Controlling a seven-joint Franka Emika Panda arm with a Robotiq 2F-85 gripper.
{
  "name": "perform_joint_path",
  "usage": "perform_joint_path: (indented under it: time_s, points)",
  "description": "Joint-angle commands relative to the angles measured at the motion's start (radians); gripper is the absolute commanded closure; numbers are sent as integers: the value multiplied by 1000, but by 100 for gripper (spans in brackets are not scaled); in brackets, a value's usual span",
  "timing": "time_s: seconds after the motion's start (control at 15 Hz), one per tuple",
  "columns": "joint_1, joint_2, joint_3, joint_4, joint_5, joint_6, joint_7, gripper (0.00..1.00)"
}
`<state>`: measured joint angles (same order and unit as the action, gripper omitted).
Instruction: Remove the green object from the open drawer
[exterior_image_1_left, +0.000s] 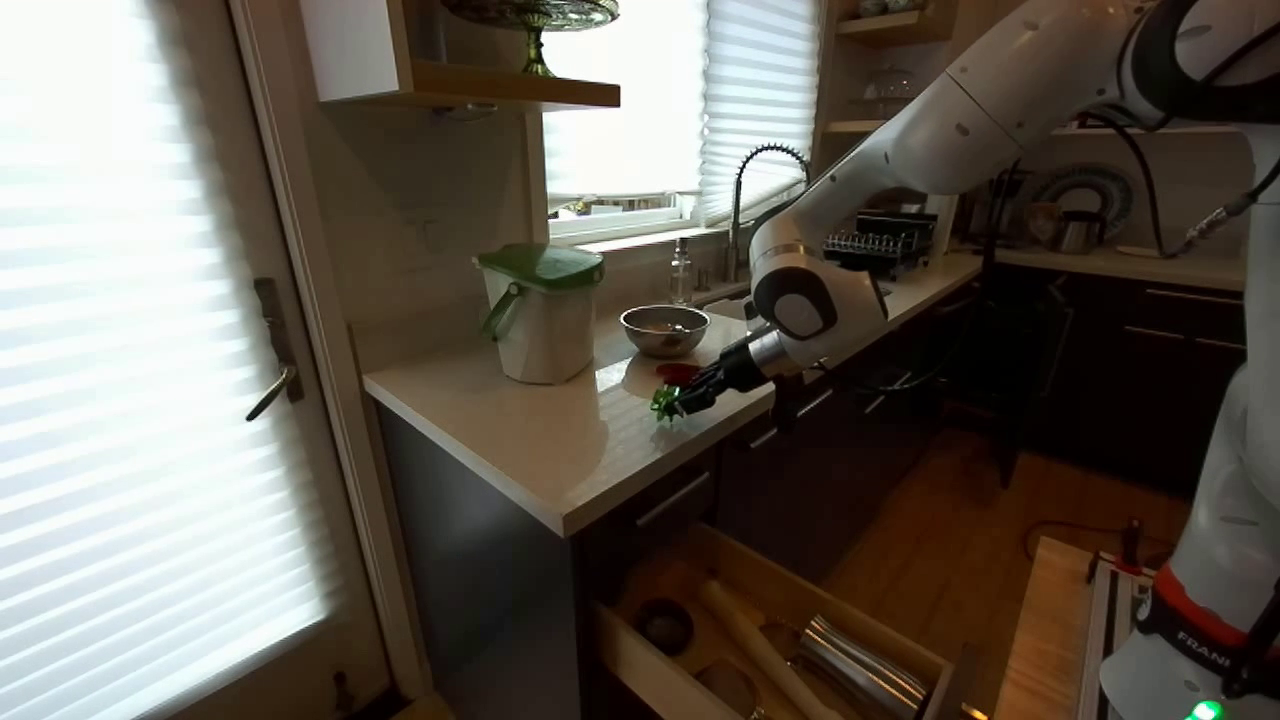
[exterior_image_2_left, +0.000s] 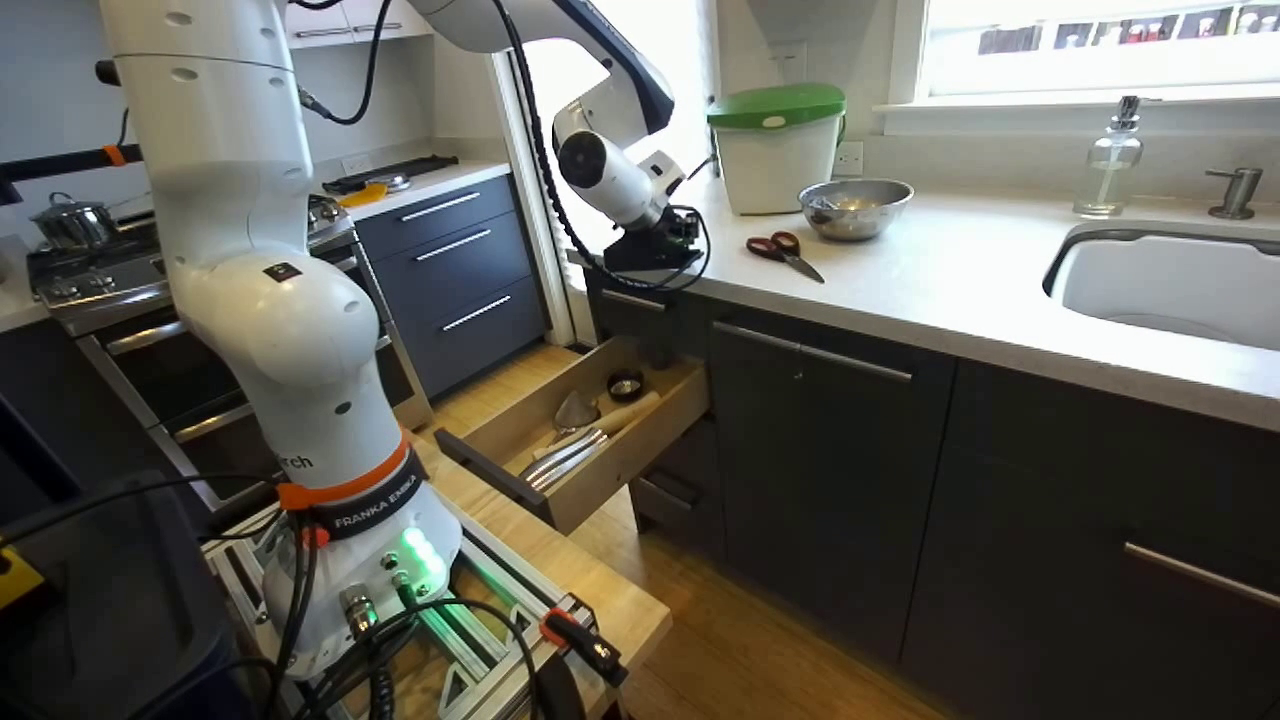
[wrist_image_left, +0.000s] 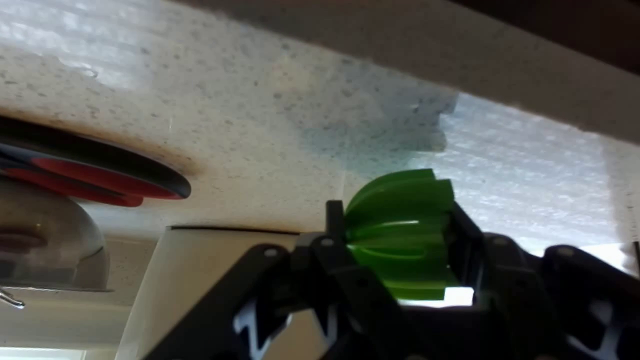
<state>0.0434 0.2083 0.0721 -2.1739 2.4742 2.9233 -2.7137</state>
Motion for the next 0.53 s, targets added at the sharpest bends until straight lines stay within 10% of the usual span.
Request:
perform_joint_path:
  time_s: [0.0,0.2,0.47]
  points:
    - [10,17,-5,20,-9,22,-31,19]
    - [-1,-22,1,2,-31,8,2,0]
    - [-21,-117,-5,-41,-56,4,25,0]
